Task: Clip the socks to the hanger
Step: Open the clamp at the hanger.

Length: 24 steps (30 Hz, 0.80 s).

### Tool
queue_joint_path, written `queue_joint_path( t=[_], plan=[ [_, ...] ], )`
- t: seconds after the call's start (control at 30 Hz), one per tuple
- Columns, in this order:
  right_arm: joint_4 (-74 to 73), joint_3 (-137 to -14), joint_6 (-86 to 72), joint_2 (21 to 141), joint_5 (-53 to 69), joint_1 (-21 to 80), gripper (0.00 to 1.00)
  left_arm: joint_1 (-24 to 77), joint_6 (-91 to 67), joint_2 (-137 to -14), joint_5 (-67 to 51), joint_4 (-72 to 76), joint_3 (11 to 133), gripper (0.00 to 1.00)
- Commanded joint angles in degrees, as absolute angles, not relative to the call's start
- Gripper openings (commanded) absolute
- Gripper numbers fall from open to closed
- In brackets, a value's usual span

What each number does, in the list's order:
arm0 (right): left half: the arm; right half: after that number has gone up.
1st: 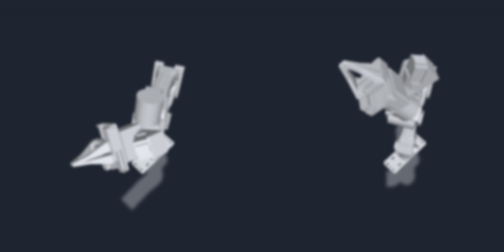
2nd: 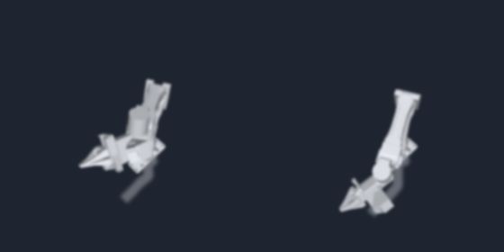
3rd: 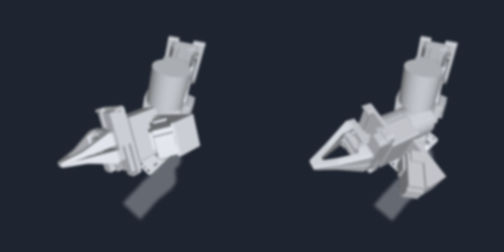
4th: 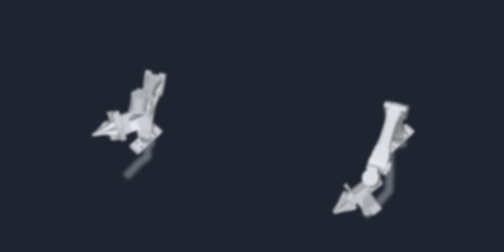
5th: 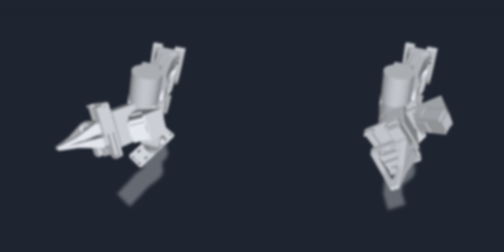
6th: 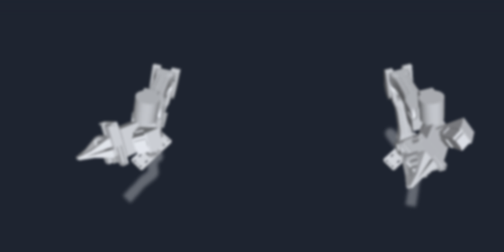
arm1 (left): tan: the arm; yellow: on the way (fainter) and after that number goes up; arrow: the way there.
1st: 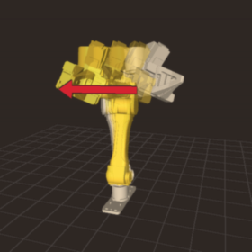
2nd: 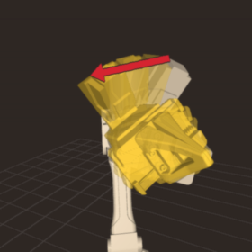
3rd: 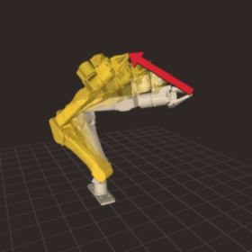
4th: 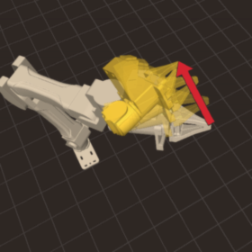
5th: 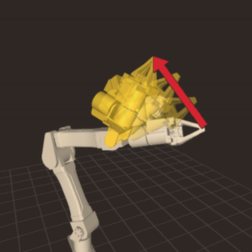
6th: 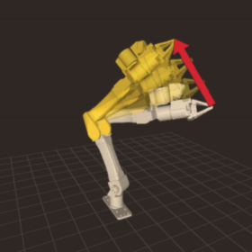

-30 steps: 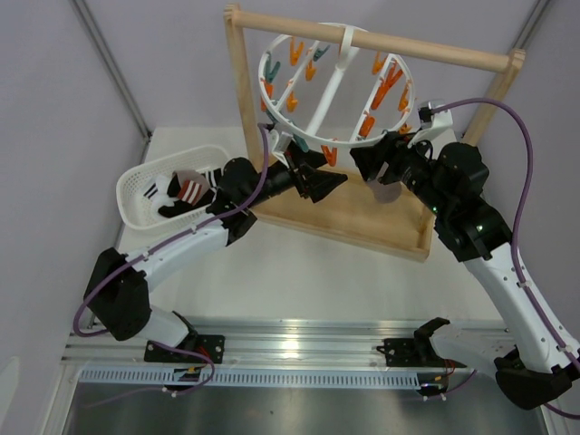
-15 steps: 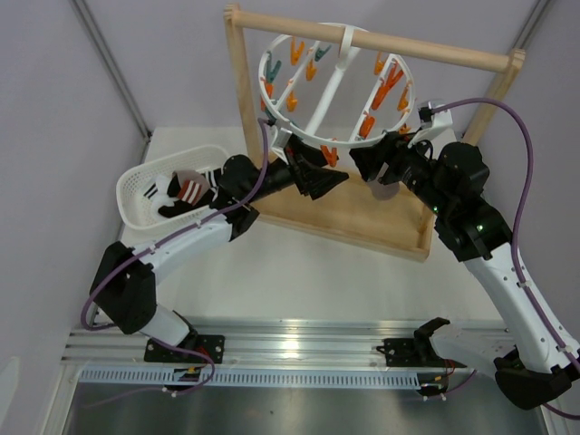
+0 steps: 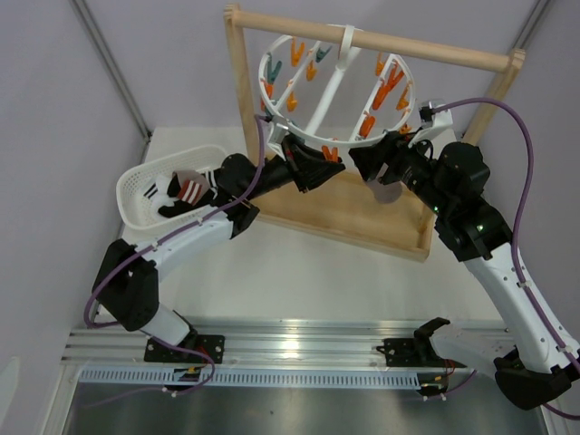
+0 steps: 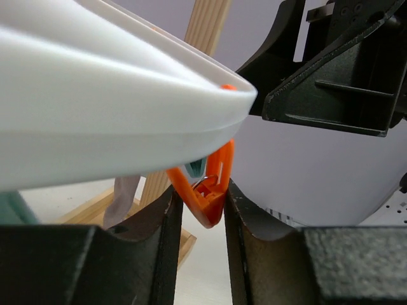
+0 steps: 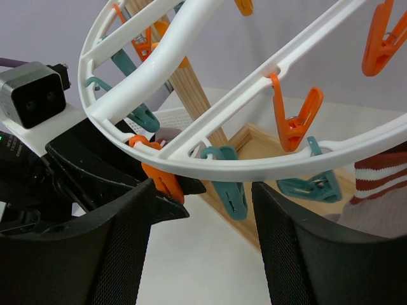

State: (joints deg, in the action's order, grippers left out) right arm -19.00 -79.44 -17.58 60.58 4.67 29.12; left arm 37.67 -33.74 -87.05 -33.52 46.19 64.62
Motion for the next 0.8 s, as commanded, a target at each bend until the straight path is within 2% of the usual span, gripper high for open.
queue_joint_path(
  t=[0.0, 0.1, 0.27, 0.53, 0.77],
  plan=[
    [-16.08, -80.16, -18.19, 59.77, 5.71, 28.83, 0.66, 37.26, -35.16, -85.70, -35.07, 50.27, 64.78, 0.29],
    [-16.26, -80.07, -18.19, 59.50, 5.45, 28.83, 0.66, 37.27, -35.16, -84.73, -34.46, 49.84, 63.46, 0.20],
    [-17.75, -81.12, -18.19, 59.15, 5.98, 28.92, 0.65, 37.53, -33.93, -81.83, -29.99, 46.68, 61.35, 0.13],
    [-19.95, -82.18, -17.05, 59.50, 0.55, 34.17, 0.65, 42.53, -23.21, -77.61, -16.18, 32.01, 62.58, 0.05],
    [-19.16, -83.23, -18.90, 61.26, -7.20, 39.63, 0.65, 44.29, -19.52, -77.25, -9.50, 28.57, 64.07, 0.03]
  ],
)
